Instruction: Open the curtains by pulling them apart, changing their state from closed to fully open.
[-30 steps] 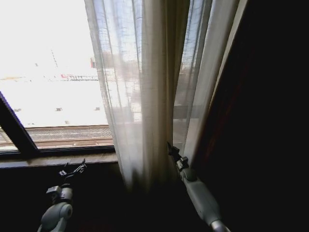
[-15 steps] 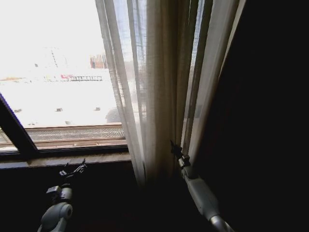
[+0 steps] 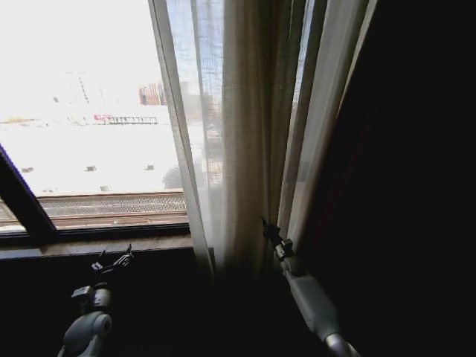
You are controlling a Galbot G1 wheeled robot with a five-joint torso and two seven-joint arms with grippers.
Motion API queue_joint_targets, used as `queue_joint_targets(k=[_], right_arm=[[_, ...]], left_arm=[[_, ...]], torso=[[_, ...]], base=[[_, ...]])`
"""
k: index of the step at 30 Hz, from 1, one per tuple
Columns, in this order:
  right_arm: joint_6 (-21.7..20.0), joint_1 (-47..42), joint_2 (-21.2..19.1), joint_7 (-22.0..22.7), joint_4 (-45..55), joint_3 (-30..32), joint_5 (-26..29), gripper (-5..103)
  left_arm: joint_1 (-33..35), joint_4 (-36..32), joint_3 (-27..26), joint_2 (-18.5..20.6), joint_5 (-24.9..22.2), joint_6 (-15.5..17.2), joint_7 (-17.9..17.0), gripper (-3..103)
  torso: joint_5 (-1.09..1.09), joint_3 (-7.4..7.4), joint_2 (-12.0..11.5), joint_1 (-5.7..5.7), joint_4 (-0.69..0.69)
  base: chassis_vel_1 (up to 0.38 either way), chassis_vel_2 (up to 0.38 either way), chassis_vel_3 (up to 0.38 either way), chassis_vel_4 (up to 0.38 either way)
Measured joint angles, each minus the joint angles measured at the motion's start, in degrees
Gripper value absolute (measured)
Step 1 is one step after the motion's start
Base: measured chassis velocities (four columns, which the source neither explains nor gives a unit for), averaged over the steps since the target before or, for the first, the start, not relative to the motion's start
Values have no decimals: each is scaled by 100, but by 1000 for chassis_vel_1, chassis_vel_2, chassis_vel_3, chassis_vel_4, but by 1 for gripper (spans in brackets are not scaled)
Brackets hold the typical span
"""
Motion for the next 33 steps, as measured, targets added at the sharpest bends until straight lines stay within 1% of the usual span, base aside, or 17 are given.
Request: queue_joint_targets(k=[4,6,7,10,11,13,15,16,18,20,23,28,30,32,33], right_arm=[[82,-2,1,42,22,-18,-9,0],[129,3,8,40,22,-23,-4,0],[166,8,19,37,21,-21,-1,0],[209,15,39,30,15,-22,-9,0],[221,19,53,29,12,-23,-15,0],[229,27,82,22,-3,-29,-59,0],[218,27,83,13,-4,-29,-91,0],[203,27,83,-3,-4,-29,-108,0],[147,22,74,-29,-7,-23,-196,0],[131,23,73,-21,-15,-14,-216,0],[23,37,38,122,-62,17,-323,0],[-50,99,-42,293,-169,44,-354,0],[-167,133,-95,400,-202,81,-524,0],[-207,145,-110,447,-218,96,-579,0],[-313,174,-142,579,-247,137,-685,0]], left_arm=[[0,0,0,0,0,0,0,100],[0,-1,1,-1,0,0,0,100],[0,-1,2,-1,0,0,2,100],[0,-1,2,-1,0,-1,3,100],[0,-1,2,-1,0,-1,2,100],[0,0,1,-1,0,0,1,100],[0,0,-1,-1,0,0,0,100],[0,0,-2,-1,0,0,-1,100],[0,0,-2,0,0,0,-1,100],[0,0,-2,0,0,0,-1,100],[0,0,-2,-1,0,0,-1,100],[0,0,0,-1,0,0,0,100],[0,0,0,-1,0,0,0,100],[0,0,0,-1,0,0,0,100],[0,0,0,-1,0,0,0,100]], torso=[[0,0,0,0,-1],[5,0,0,0,-4],[4,0,0,0,-6],[3,0,0,0,-5],[2,0,0,0,-4],[-3,0,0,0,3],[-3,0,0,0,4],[-3,0,0,0,5],[-1,0,0,0,1],[-1,0,0,0,1],[2,0,0,0,-1],[-1,-1,1,-1,-1],[0,0,0,0,-1],[1,0,0,0,-1],[1,0,0,1,0]], base=[[-187,-144,162,161],[-135,-88,122,117],[-83,-56,42,57],[-44,-77,33,47],[0,0,0,0],[0,0,0,0],[62,57,-47,-27],[62,57,-25,-34],[0,0,0,0],[0,0,0,0],[-20,-10,7,10],[-90,-41,68,19],[-71,-3,94,-5],[-72,16,87,-5],[-73,4,57,-6]])
